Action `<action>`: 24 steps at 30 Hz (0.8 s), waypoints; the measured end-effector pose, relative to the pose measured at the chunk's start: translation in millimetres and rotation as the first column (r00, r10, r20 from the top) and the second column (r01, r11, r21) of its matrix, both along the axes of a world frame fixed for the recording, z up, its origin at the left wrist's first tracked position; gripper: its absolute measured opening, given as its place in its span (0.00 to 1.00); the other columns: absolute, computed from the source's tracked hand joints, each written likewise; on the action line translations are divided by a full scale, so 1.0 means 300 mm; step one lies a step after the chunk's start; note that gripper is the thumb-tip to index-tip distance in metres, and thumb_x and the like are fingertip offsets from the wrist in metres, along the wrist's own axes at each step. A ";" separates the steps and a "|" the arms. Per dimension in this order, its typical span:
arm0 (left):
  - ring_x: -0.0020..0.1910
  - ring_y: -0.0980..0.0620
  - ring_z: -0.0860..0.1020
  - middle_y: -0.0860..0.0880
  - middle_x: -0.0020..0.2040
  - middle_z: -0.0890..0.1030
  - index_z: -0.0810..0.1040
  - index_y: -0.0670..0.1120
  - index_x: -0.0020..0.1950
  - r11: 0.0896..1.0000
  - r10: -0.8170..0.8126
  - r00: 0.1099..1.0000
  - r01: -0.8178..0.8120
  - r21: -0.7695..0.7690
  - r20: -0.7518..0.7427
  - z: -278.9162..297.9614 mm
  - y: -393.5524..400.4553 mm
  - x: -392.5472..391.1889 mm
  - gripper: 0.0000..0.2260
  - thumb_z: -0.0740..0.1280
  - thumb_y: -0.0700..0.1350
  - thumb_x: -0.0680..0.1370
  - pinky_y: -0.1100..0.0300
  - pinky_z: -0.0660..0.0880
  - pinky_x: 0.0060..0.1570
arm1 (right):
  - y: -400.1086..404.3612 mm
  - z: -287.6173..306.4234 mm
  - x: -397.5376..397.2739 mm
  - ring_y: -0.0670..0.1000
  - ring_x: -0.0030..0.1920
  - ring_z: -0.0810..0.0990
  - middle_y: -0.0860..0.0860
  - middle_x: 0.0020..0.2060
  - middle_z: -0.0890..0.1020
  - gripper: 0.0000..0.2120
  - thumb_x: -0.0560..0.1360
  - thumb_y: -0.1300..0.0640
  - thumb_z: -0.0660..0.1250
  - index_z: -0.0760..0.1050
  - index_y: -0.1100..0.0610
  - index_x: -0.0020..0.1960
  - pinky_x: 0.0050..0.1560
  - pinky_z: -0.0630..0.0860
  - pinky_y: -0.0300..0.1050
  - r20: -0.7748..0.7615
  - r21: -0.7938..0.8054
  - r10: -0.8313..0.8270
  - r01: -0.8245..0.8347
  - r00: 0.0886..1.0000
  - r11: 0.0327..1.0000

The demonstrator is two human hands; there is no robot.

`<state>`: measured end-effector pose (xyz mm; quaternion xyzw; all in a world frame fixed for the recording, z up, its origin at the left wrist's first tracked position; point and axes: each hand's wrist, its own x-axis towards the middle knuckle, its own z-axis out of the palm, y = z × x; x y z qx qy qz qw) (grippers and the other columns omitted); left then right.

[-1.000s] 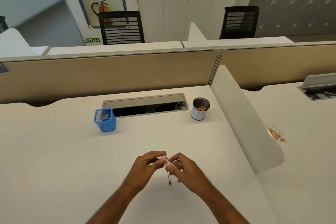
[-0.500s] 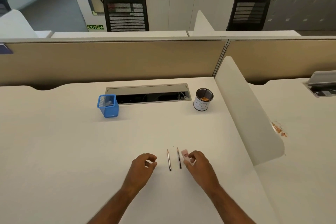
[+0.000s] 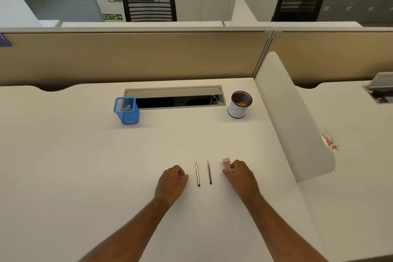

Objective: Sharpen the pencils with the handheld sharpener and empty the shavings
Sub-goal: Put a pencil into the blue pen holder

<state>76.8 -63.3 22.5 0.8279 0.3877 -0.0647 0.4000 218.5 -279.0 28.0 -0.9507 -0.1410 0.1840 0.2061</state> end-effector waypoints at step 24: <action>0.59 0.38 0.87 0.41 0.59 0.89 0.84 0.42 0.60 0.984 -0.120 0.962 0.148 0.100 -0.244 0.043 -0.034 0.156 0.14 0.69 0.49 0.81 0.49 0.84 0.59 | -0.018 0.009 -0.027 0.52 0.54 0.82 0.49 0.55 0.80 0.21 0.79 0.40 0.73 0.76 0.55 0.59 0.48 0.73 0.46 0.025 0.073 -0.068 0.066 0.997 0.995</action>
